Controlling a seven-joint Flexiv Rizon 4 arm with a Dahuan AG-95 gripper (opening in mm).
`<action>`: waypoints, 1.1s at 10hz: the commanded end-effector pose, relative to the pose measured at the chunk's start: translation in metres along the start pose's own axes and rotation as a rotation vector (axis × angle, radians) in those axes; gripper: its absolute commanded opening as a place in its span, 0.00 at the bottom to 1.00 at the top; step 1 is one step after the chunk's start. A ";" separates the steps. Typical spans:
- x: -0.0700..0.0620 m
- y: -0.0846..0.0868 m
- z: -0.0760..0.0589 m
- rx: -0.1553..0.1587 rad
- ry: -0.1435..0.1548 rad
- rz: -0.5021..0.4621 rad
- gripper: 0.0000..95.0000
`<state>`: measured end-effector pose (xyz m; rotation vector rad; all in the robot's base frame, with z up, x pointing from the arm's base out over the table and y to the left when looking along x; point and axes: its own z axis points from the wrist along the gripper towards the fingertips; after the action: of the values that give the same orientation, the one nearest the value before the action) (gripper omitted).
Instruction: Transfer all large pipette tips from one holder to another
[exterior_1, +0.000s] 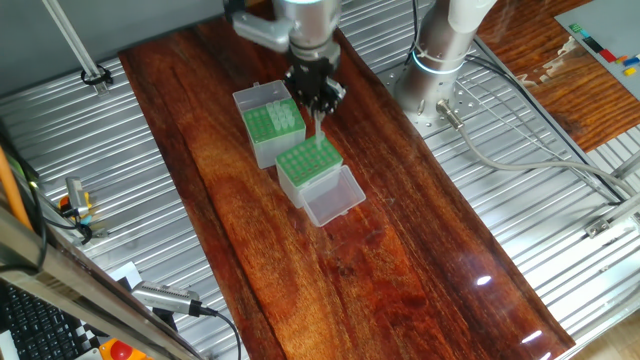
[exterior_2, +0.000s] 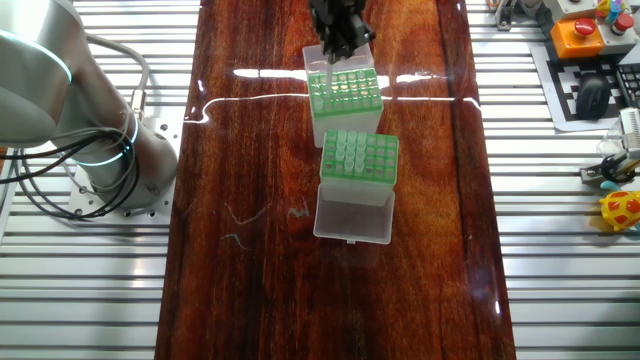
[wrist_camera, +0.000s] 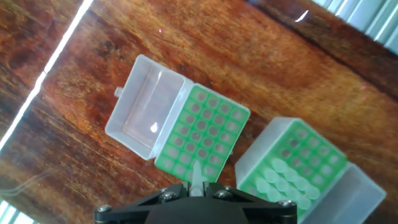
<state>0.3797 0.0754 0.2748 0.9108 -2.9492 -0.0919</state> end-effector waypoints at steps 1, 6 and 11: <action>-0.001 0.001 -0.014 0.001 0.004 -0.010 0.00; 0.002 -0.015 -0.041 0.013 0.028 -0.056 0.00; 0.003 -0.018 -0.041 0.026 0.043 -0.045 0.00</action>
<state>0.3904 0.0570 0.3151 0.9886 -2.8791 -0.0285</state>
